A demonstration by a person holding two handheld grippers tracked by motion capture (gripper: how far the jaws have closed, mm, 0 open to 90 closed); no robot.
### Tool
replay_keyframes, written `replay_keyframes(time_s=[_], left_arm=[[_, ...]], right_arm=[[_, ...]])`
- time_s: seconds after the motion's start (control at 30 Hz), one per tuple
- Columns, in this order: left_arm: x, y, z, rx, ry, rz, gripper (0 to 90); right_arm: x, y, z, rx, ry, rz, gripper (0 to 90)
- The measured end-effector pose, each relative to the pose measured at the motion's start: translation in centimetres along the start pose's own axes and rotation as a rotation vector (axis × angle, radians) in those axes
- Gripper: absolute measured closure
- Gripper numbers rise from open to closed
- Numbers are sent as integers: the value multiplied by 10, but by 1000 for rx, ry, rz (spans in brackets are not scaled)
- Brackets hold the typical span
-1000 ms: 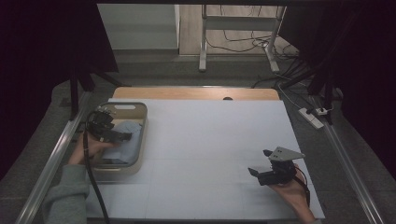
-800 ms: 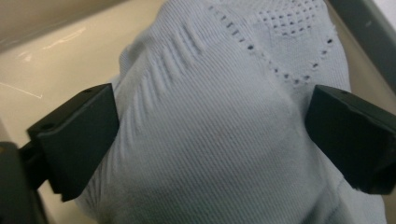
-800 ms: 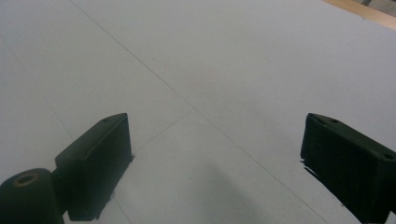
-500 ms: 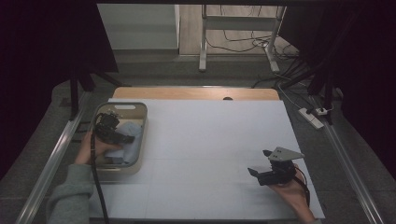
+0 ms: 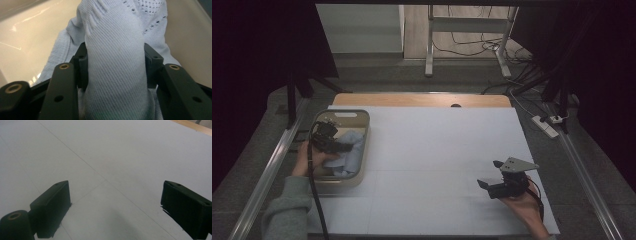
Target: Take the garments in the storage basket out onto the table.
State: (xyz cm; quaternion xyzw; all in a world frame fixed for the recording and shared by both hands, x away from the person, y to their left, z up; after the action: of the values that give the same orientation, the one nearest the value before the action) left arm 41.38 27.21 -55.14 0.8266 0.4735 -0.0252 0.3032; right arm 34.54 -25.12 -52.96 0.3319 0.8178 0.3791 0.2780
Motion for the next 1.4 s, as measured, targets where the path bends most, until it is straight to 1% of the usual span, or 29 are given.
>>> replay_keyframes(time_s=[0.13, 0.27, 0.33, 0.37, 0.4, 0.5, 0.73, 0.83, 0.93, 1.0, 1.13, 1.27, 1.3, 1.4], left_arm=[[0, 1, -3, -19, -4, 9, 555], [-2, 2, -6, -39, -10, 16, 559], [-3, 3, -8, -57, -11, 19, 562], [-3, 3, -10, -61, -11, 27, 563], [-4, 4, -11, -78, -14, 24, 563], [-5, 6, -16, -107, -24, 27, 563], [-8, 8, -28, -160, -48, 34, 563], [-9, 9, -33, -193, -55, 33, 563], [-10, 10, -38, -229, -53, 24, 563], [-11, 10, -40, -233, -61, 27, 562], [-12, 12, -45, -263, -66, 27, 561], [-14, 13, -53, -311, -64, 25, 561], [-14, 14, -56, -330, -60, 22, 561], [-14, 15, -60, -352, -58, 21, 561]], right_arm=[[0, 0, 0, 3, -2, -2, 85], [0, -1, 1, 6, 2, -3, 85], [1, 0, 0, 4, 5, -4, 85], [1, 0, 0, 3, 6, -3, 85], [1, 0, 0, 3, 4, -2, 85], [0, 0, 0, 1, 5, -1, 85], [0, 0, -1, 0, 3, -1, 85], [0, 0, -1, 1, 1, -1, 85], [0, 0, 0, 2, 0, -2, 85], [0, 0, 0, 3, -1, -2, 85], [0, 0, 0, 3, -2, -3, 85], [-1, 0, 0, 2, -3, -3, 85], [-1, -1, 0, 3, -4, -3, 85], [-1, -1, 0, 5, -5, -4, 85]])
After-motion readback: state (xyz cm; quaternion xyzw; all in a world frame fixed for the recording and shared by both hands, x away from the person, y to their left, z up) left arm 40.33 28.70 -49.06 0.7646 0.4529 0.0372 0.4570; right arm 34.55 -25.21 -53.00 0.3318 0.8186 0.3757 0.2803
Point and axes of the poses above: each handheld gripper's, and its own axes: z roughly forward along the jaws, y roughly out of its top, x roughly to its left, the point moved 7 cm from there along z, roughly forward along the jaws, and after that the axes turned 12 degrees about -y, right-handed, at the moved point
